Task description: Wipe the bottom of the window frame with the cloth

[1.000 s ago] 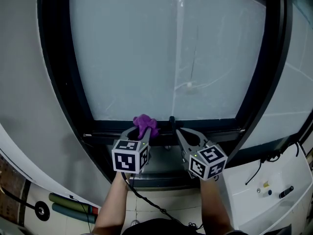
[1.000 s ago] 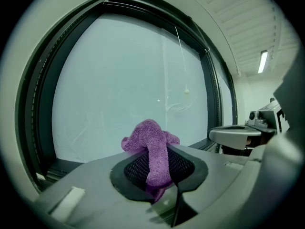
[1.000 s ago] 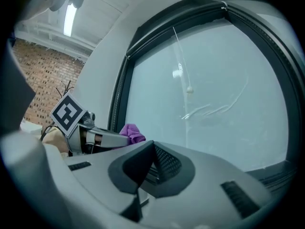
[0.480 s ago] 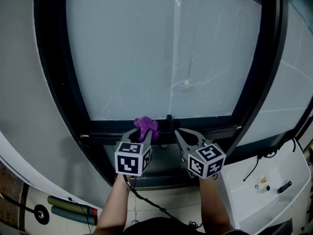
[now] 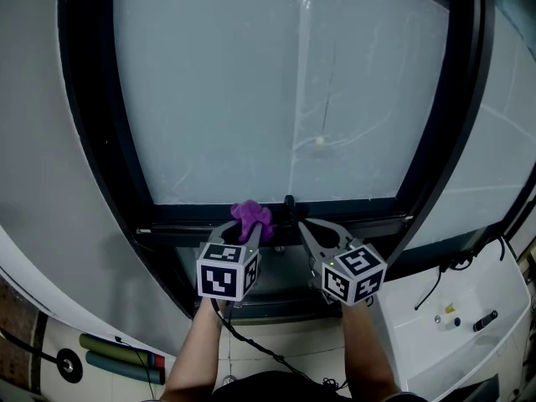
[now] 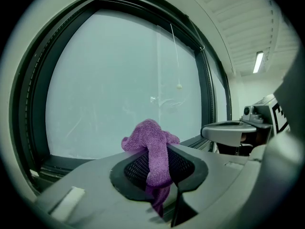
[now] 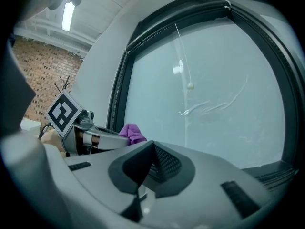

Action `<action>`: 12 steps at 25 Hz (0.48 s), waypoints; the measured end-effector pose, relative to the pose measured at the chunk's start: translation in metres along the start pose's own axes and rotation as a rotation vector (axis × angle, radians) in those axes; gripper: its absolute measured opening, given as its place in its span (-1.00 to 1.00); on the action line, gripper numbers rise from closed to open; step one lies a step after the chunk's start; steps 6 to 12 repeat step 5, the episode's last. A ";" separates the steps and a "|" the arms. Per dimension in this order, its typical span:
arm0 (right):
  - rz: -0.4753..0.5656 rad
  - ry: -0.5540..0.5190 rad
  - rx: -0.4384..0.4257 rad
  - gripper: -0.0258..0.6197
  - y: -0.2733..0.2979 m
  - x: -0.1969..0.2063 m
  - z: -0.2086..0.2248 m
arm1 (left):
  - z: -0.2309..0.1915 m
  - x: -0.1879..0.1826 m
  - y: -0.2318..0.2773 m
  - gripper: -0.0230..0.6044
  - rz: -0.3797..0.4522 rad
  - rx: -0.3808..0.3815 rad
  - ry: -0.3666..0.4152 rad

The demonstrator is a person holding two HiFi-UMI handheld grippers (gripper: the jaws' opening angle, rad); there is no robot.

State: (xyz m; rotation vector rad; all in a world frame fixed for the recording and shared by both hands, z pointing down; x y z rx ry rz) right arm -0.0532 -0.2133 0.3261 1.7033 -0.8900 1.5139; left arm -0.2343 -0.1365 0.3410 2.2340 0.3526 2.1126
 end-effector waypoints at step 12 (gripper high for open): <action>-0.002 -0.002 -0.004 -0.87 0.001 -0.001 0.001 | 0.001 -0.001 0.001 -0.65 -0.001 0.012 -0.012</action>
Point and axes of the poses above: the fingertips, and each gripper's own axes: y forward along the fingers, z to its right, x out of its underside, the point moved 9 cm from there along -y, backward along the fingers, and after that the axes turned 8 degrees about x, right-handed, at the moved point
